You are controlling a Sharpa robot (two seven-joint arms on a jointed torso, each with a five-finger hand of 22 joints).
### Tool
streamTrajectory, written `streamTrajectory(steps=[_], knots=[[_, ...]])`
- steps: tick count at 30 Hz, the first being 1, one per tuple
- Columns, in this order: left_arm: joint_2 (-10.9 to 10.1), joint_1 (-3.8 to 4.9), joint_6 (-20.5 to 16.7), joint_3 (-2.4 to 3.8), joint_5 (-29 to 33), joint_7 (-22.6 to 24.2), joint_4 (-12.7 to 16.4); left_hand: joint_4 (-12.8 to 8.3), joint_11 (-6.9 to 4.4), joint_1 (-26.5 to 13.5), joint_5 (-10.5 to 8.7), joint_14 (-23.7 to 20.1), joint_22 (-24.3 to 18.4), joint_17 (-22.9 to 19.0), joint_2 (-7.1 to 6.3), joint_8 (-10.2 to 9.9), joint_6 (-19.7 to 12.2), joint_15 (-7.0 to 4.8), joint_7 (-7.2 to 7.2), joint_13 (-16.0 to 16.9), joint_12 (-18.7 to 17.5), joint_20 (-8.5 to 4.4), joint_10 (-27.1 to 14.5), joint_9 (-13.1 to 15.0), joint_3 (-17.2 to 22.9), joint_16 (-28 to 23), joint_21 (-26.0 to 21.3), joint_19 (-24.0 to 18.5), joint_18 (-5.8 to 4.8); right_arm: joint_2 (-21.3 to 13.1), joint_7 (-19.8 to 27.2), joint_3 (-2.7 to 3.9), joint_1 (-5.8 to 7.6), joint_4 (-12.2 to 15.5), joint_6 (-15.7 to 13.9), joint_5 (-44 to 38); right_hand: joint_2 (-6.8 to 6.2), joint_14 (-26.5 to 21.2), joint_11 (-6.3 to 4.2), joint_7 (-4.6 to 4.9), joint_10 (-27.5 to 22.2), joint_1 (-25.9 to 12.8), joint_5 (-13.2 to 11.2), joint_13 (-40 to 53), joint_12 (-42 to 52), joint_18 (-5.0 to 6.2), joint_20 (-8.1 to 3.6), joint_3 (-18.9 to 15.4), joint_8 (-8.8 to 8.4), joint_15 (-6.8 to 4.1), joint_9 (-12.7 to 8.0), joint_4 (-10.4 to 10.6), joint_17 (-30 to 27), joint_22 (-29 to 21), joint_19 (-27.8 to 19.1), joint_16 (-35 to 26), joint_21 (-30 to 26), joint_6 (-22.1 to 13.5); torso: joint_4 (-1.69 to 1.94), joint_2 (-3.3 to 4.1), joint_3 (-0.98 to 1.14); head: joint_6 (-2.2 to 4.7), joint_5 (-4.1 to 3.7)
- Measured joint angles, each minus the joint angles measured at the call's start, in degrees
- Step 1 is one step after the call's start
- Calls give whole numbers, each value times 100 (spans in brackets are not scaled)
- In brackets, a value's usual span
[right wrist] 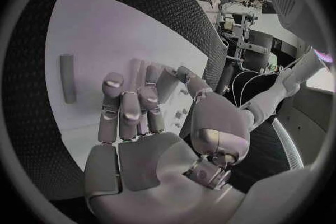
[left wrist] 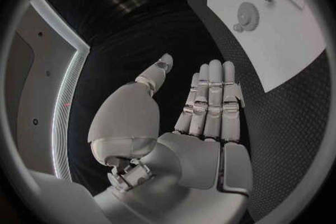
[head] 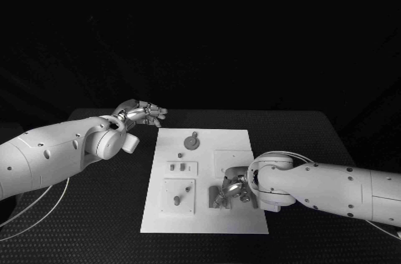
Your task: Assemble the parts on the task board
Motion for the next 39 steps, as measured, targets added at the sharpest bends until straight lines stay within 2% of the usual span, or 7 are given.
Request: streamTrajectory(steps=[3, 11, 13, 17, 27, 35, 39], knots=[[1, 0, 0, 0, 0, -1, 0, 0, 0, 0, 0, 0, 0, 4, 0, 0, 0, 0, 0, 0, 0, 0, 0, 0, 0, 0, 0, 0, 0, 33, 0, 3, -19, -22, 67, -4, 78, 29, 24, -6, 29, 25, 0, 21, 0, 0, 8, -5, 18, -11, 8, -75, 3, 0, 9, 0, 0, 6, 0, 0, 0, 5, 0], [1, 0, 0, 0, 0, -3, -1, 0, 0, 0, 0, 0, 5, 4, 0, 0, 0, 0, 0, -1, 0, 0, 0, 0, 0, 0, 0, 0, 0, 56, 0, 21, -37, -42, 138, -41, 152, 32, 18, -26, 39, 59, 0, 42, 0, 0, 3, 5, 54, -11, -3, -319, -4, -5, 15, -17, 0, 26, 0, 0, 2, 3, 0], [0, 0, 0, 0, 0, -3, -1, 0, 0, 0, 0, 0, 5, 4, 0, 0, 0, 0, 0, -1, 0, 0, 0, 0, 0, 0, 0, 0, 0, 68, 1, 25, -44, -42, 146, -76, 117, 33, 18, -28, 39, 215, 0, 42, 0, 0, -12, 34, 51, -11, -4, -466, -17, -10, 30, -22, 0, 29, 0, 0, 1, 2, -2], [0, 0, 0, 0, 0, -3, -1, 0, 0, 0, 0, 0, 5, 4, 0, 0, 0, 0, 0, -1, 0, 0, 0, 0, 0, 0, 0, 0, 0, 91, 8, 29, -58, -42, 145, -147, 85, 41, 5, -21, 68, 509, 1, 69, 0, -1, -19, 94, 31, -4, -5, -601, -23, -13, 40, -22, 21, 61, 0, 0, -1, 1, -5], [0, 0, 1, 0, -1, -4, 0, 0, 0, 0, 0, 0, 4, 9, 0, 0, 0, 0, 0, 4, 0, 0, 0, 1, 0, 0, 0, 0, 0, 96, 18, 34, -72, -38, 131, -248, 10, 59, 6, -45, 130, 648, 1, 121, 0, -1, -12, 45, 34, -2, -5, -583, 3, -32, 50, -47, 21, 107, 3, -1, -4, -1, -16], [-1, 0, 1, 0, -2, -5, -3, 0, 0, 0, 0, 0, 4, 8, 0, 0, 0, 0, 0, 4, 0, 0, 0, 1, 0, 0, 0, 0, 0, 28, 58, 30, -81, -3, 89, -197, -283, 88, -3, -59, 161, 600, 1, 142, -27, 0, -30, 87, 33, -29, -33, -430, -12, -70, 70, -68, 21, 121, 3, -2, -4, -1, -13], [-5, 0, 1, 0, -3, -5, -3, 0, 0, 0, 0, 0, 9, 8, 0, 0, 0, 0, 0, 3, 0, 0, 0, 1, 0, 0, 0, 0, 0, -68, 60, 22, -84, 26, 78, -171, -323, 90, 5, -58, 170, 607, 1, 158, -36, 0, -32, 109, 20, -30, -34, -366, -12, -77, 90, -68, 21, 119, 1, -2, -4, 4, -9]])
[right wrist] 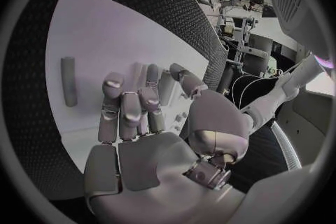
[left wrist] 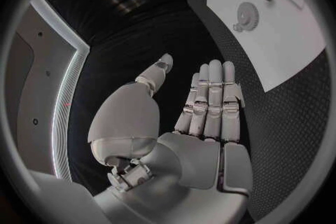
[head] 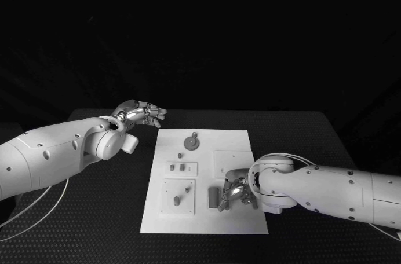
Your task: Assemble the parts on the task board
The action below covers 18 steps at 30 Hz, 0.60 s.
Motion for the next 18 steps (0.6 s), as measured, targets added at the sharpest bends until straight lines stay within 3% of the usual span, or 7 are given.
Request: streamTrajectory(steps=[10, 18], knots=[[-7, 0, -1, 0, -1, 0, 4, 0, -20, 0, 0, 0, -1, 5, 0, 0, 20, 0, -20, -1, 0, 0, 20, 0, 0, 0, 0, 0, 0, -300, 60, -17, 42, 169, -116, 82, -97, 1, 0, 10, 0, -8, 0, 4, -11, 0, 1, 52, -43, 0, 7, 134, -13, -12, 1, 1, 0, -14, -4, -2, 0, 19, 4], [-7, 0, -1, 0, -1, 0, 1, 0, -20, 0, 0, 0, -1, 4, 0, 0, 20, 0, -20, -1, 0, 0, 20, 0, 0, 0, 0, 0, 0, -672, 414, 4, 241, 262, -494, 46, -115, 63, 10, 10, 70, 20, 0, 62, -11, 0, -13, 80, -43, 17, 21, 162, 43, -12, 35, -21, 0, -15, -9, -2, 7, 48, -29]])
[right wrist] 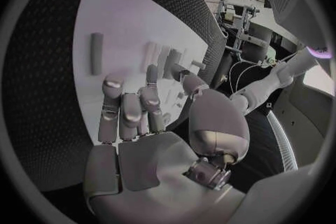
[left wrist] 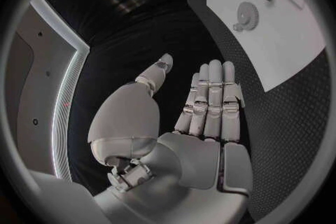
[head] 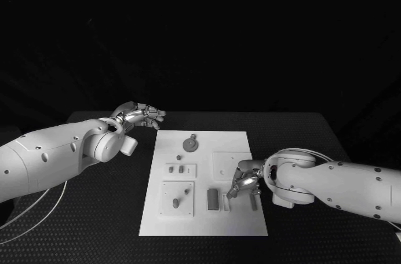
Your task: Assemble the parts on the task board
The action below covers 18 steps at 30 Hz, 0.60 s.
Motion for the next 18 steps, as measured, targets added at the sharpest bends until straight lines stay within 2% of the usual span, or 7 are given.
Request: streamTrajectory(steps=[3, 8, 18], knots=[[0, 0, 0, 0, 0, 1, 0, 0, 0, 0, 0, 0, 0, 0, 0, 0, 0, 0, 0, 0, 0, 0, 0, 0, 0, 0, 0, 0, 0, -204, 66, 11, 61, 14, -91, -8, 78, 2, 11, 0, 13, 78, 0, 3, 0, 0, 1, -18, 0, 0, 17, -18, 0, 0, 16, 0, 0, 0, -2, -1, 0, 18, -24], [-3, 0, 0, 0, 0, 2, -4, 0, 0, 0, 0, 0, 5, -1, 0, 0, 0, 0, 0, 5, 0, 0, 0, 0, 0, 0, 0, 0, 0, -520, 90, 18, 165, 86, -100, -21, 309, -49, 19, 1, -24, 90, 0, -106, -86, 0, 15, -169, 0, 21, 51, -169, -154, 0, 3, -35, -11, -1, -6, -2, 2, 35, -62], [7, 0, 3, -3, -1, 5, -36, 0, 0, 0, 0, 0, 4, 5, 0, 0, 0, 0, 0, 4, 0, 0, 0, 0, 0, 0, 0, 0, 0, -820, -46, -1, 100, 180, 1, -274, 321, -105, 12, 7, -54, 77, 0, -90, -86, 0, 46, -182, 0, 21, 57, -215, -204, 0, -28, -37, -22, -28, -15, -8, 8, 70, -135]])
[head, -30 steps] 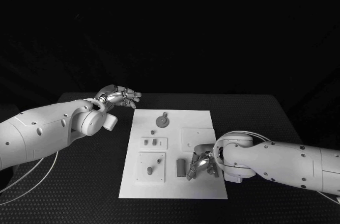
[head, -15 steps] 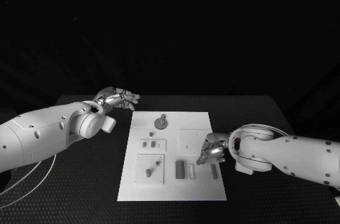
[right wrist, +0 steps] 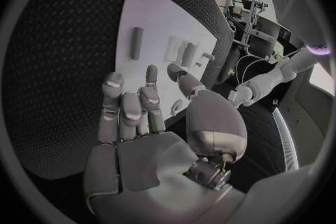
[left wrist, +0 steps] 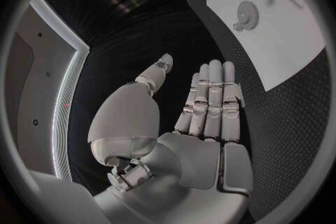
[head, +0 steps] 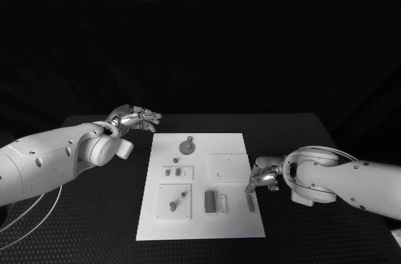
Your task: Assemble the parts on the task board
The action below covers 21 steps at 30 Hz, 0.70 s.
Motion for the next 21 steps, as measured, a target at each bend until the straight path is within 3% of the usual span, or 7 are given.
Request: streamTrajectory(steps=[9, 18, 21], knots=[[-1, 0, 2, -1, -1, 2, -6, 0, 0, 0, 0, 0, 0, 0, 0, 23, 0, 0, 0, -1, 0, 0, 0, 0, 0, -23, 0, 0, 0, -47, -224, -2, -217, 37, 97, -275, -50, -1, 0, 15, -18, -98, 0, 55, 0, 0, 20, -19, 0, 1, -1, 49, 66, 0, -20, 0, 0, 2, 3, 1, -3, 7, -27], [0, 0, 8, -2, -1, 3, -7, 0, 0, 0, 0, 0, 3, 0, 0, 23, 0, 0, 0, -1, 0, 0, 0, 0, 0, -23, -23, 0, 0, 44, -366, -11, -415, -75, 115, -472, -123, 21, -24, 18, 48, -171, 0, 138, 0, 1, 20, 33, 0, -20, 4, 209, 122, 0, -20, 0, 0, 6, 17, 8, -7, -3, -69], [0, 0, 10, -2, -1, 3, -10, 0, 0, 0, 0, 0, 4, 5, 0, 23, 0, 0, 0, -1, 0, 0, 0, 0, 0, -23, -23, 0, 0, 106, -386, -17, -470, -100, 118, -506, -183, 21, -24, 18, 48, -231, 0, 155, 0, 0, 20, 61, 3, -20, 21, 351, 131, -6, -20, 0, 0, 7, 20, 8, -8, -16, -72]])
